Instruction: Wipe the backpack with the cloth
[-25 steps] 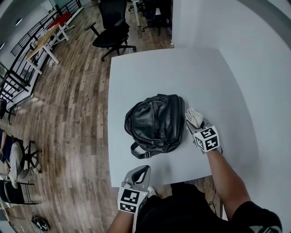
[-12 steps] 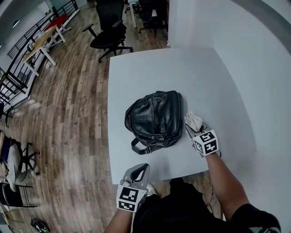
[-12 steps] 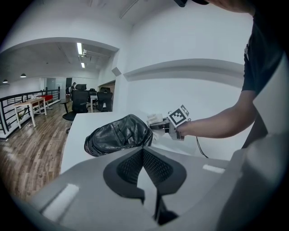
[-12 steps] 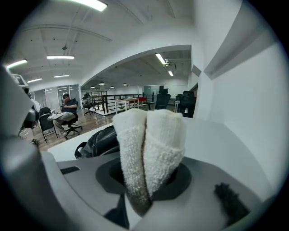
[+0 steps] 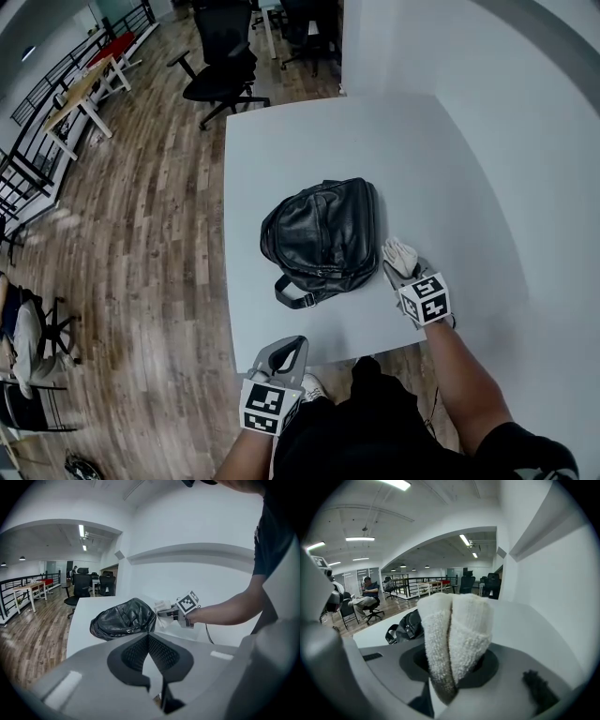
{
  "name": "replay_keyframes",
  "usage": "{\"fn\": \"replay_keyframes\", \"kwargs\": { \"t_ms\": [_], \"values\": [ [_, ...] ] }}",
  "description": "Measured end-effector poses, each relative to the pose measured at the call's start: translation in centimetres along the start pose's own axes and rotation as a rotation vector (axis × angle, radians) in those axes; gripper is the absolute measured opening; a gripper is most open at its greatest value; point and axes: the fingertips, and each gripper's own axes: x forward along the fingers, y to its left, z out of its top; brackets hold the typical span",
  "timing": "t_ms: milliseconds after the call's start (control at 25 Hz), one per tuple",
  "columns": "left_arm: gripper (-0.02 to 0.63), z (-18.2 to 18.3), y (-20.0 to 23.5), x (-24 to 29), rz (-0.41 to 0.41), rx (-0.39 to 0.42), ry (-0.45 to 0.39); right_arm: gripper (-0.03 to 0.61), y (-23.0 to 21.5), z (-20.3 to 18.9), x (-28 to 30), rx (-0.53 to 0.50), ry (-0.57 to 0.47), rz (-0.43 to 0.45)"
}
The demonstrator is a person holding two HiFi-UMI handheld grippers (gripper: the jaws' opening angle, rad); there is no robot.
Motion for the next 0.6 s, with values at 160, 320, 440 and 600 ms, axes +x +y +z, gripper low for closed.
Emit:
{"fn": "replay_keyframes", "kwargs": {
  "t_ms": [160,320,440,600],
  "values": [
    [0.006,-0.3,-0.2,-0.8,-0.005,-0.011,-0.01,0.101,1.4,-0.4,-0.9,0.004,0.001,-0.001],
    [0.006,-0.6,-0.3,-1.5,-0.002,-0.012,-0.023,0.101,2.6,-0.7,-1.5,0.003,0.002,0.005],
    [0.006,-1.0,-0.3,-2.3,0.0,-0.016,-0.022,0.101,3.6,-0.7,-2.0,0.003,0.002,0.006],
    [0.006,-1.7,-0.2,-3.3,0.005,-0.017,-0.021,0.101,4.6,-0.8,-2.5,0.017,-0.005,0.005]
  ]
}}
